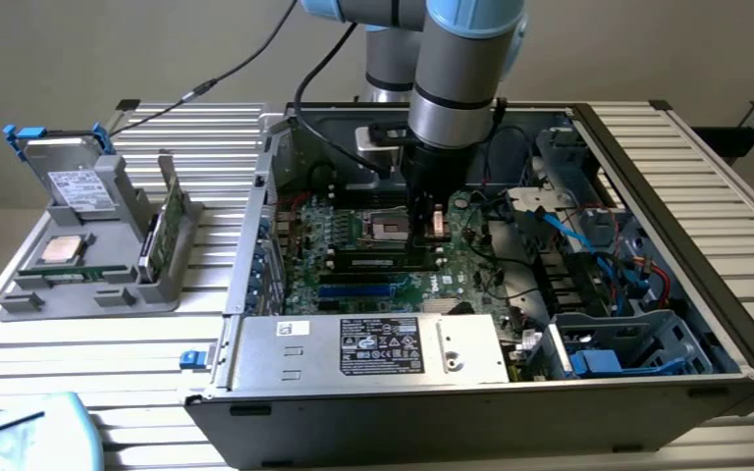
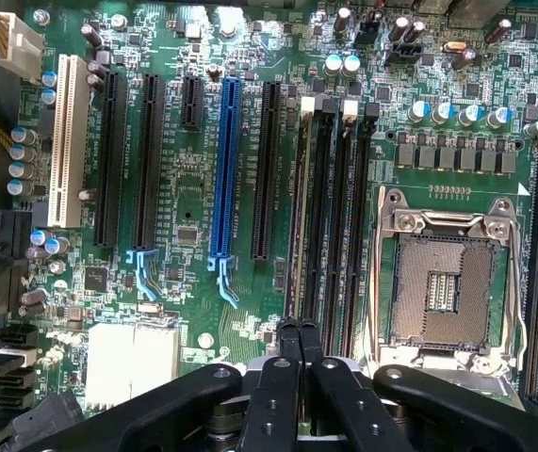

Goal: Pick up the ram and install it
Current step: 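Press down the ram until it locks into place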

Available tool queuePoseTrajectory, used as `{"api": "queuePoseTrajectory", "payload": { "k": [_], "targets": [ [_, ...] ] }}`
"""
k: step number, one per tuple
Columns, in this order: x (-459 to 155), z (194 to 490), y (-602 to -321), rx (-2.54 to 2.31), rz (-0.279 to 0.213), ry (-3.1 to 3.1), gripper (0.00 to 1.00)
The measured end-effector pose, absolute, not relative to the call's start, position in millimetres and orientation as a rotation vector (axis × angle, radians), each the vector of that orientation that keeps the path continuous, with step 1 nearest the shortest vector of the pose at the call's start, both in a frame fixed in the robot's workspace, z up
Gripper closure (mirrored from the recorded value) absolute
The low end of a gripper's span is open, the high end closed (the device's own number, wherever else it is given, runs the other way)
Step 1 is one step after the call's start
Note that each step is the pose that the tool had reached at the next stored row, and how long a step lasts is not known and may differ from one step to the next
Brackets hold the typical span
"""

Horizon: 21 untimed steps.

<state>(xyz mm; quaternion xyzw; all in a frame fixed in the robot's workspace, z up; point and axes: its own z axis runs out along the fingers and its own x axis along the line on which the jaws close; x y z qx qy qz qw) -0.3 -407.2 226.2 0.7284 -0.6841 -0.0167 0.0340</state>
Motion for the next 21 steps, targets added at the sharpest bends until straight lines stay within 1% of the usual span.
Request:
{"api": "queuePoseTrajectory", "payload": {
  "k": [5, 12, 21],
  "targets": [
    [-1.9, 226.7, -407.0, 2.242, -0.051, -2.105, 0.90],
    [-14.5, 228.2, -406.7, 2.247, -0.039, -2.110, 0.90],
    [-30.7, 234.8, -406.1, 2.250, -0.031, -2.114, 0.90]
  ]
}}
